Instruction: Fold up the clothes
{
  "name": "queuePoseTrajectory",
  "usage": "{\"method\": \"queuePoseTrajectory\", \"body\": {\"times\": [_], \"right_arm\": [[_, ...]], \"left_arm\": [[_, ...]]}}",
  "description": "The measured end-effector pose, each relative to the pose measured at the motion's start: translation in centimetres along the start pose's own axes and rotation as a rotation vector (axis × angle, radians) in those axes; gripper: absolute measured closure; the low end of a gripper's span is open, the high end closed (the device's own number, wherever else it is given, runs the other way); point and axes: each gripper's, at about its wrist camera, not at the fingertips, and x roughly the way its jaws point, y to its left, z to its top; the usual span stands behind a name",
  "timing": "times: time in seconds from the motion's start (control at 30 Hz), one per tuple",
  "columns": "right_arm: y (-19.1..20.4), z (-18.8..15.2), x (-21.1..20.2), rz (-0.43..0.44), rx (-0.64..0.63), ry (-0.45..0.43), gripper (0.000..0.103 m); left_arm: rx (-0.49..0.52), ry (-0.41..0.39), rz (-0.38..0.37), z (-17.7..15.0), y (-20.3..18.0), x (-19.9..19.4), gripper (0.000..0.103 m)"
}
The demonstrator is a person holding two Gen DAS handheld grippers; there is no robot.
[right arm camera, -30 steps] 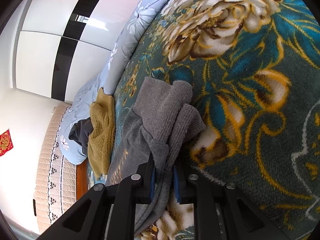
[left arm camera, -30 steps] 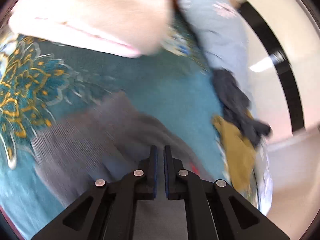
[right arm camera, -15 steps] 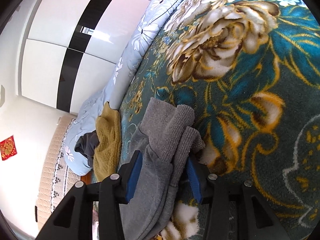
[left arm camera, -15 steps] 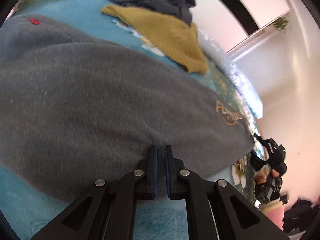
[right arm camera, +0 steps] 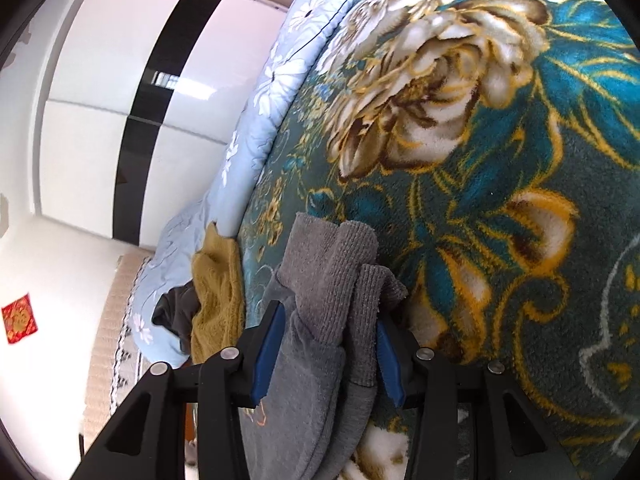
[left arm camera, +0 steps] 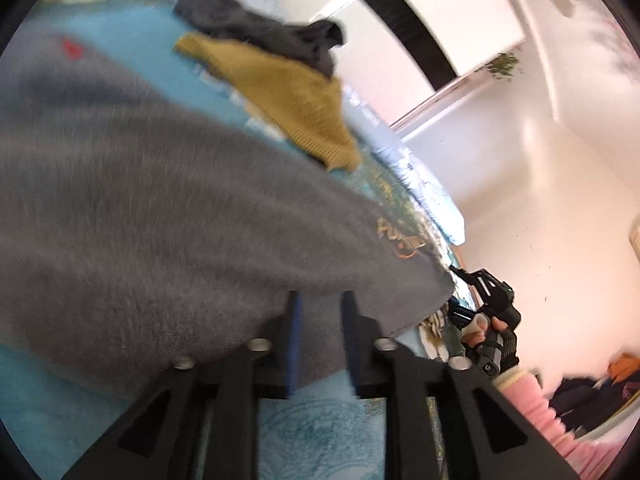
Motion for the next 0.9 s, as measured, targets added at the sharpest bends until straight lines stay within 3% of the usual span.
{"method": "queuePoseTrajectory", "body": {"times": [0.07, 0.13, 0.3, 0.4, 0.5, 0.6, 0.7, 0.9], "right_arm": [[0.2, 0.0, 0.0, -0.009, 0.020, -0.013, 0.075], [0.4, 0.0, 0.0, -0.018, 0.041, -0.026, 0.082], [3.5, 0.1, -1.2, 0.017, 0.034, -0.067, 0.086], [9.1, -0.7, -2.8, 0.075, -0.082, -0.094, 0.086], [16.7, -4.1, -4.9, 0.107, -0.345, -0.131, 0.086], [23.3, -10.6, -5.5, 0.083, -0.675, -0.137, 0.087], [26.3, -18.5, -3.2, 0.056, -0.925, -0.037, 0.087], [24.2, -31.6, 3.8, -0.069, -1.208, 0.201, 0.086]], "left_arm": [[0.045, -0.041, 0.024, 0.2, -0.6, -1.2, 0.070], [0.074, -0.074, 0.078, 0.4, -0.8, -2.1, 0.070], [-0.016, -0.120, 0.101, 1.2, 1.3, -3.7, 0.069], [-0.067, -0.164, 0.092, 1.6, 2.3, -4.9, 0.069], [-0.099, -0.210, 0.084, 1.9, 3.1, -6.4, 0.069], [-0.132, -0.238, 0.080, 1.8, 3.9, -7.3, 0.069], [-0.155, -0.255, 0.075, 1.7, 4.4, -8.1, 0.069], [-0.196, -0.273, 0.068, 1.4, 5.5, -9.0, 0.069]]}}
